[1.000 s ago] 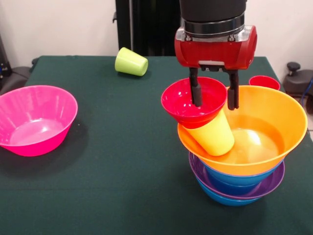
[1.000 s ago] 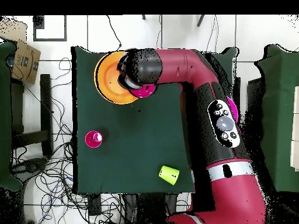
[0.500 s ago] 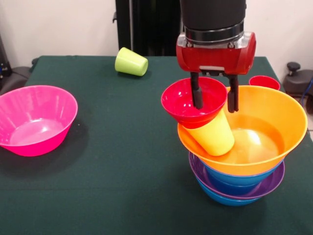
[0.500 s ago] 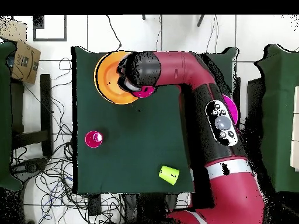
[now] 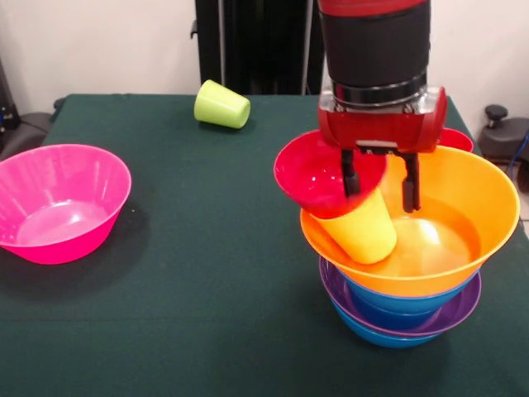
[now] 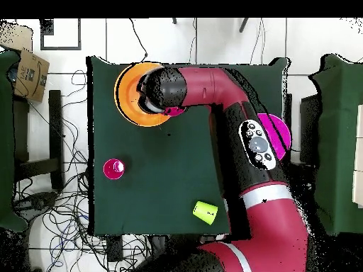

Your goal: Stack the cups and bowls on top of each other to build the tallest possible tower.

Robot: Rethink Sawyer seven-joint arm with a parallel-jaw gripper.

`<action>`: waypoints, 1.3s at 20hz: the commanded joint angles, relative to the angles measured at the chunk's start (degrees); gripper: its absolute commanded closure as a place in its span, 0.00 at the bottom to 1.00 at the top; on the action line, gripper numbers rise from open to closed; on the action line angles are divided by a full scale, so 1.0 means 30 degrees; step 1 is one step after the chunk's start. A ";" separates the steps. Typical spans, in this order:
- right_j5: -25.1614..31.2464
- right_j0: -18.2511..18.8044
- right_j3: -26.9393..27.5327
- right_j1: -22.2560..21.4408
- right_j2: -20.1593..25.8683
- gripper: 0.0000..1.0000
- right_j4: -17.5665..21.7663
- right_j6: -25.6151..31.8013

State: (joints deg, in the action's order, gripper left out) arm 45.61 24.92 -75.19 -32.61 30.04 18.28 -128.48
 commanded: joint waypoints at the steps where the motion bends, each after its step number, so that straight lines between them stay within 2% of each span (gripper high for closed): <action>1: -0.1288 -0.0778 -0.1652 0.0949 -0.0147 0.00 0.1550 0.1799; 17: -0.0729 -0.0870 -0.1601 0.0563 -0.0359 0.00 0.1211 0.1599; 26: 0.0268 -0.1065 -0.1609 -0.0276 -0.0507 0.00 0.0963 0.1406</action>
State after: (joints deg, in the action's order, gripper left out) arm 43.85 23.77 -75.33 -32.40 29.93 18.71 -128.48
